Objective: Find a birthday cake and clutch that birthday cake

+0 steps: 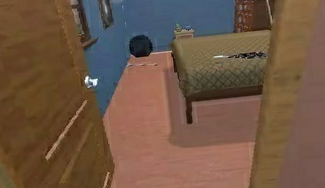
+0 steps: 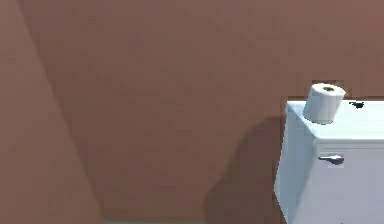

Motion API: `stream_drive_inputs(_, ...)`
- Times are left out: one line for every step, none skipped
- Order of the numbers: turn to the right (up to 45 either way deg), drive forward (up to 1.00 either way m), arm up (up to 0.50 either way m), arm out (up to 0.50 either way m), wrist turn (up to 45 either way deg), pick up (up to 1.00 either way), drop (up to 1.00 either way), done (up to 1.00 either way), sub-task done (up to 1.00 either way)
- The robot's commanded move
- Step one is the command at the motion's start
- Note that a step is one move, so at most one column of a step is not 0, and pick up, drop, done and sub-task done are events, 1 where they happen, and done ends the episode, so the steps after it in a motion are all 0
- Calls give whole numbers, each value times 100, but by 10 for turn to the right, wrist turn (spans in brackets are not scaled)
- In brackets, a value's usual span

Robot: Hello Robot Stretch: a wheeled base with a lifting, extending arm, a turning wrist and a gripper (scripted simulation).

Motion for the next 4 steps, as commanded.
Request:
stream_drive_inputs(-450,0,0,0,0,0,0,0,0)
stream_drive_inputs(-420,0,0,0,0,0,0,0,0)
stream_drive_inputs(-30,0,0,0,0,0,0,0,0)
stream_drive_inputs(0,15,0,0,0,0,0,0,0)
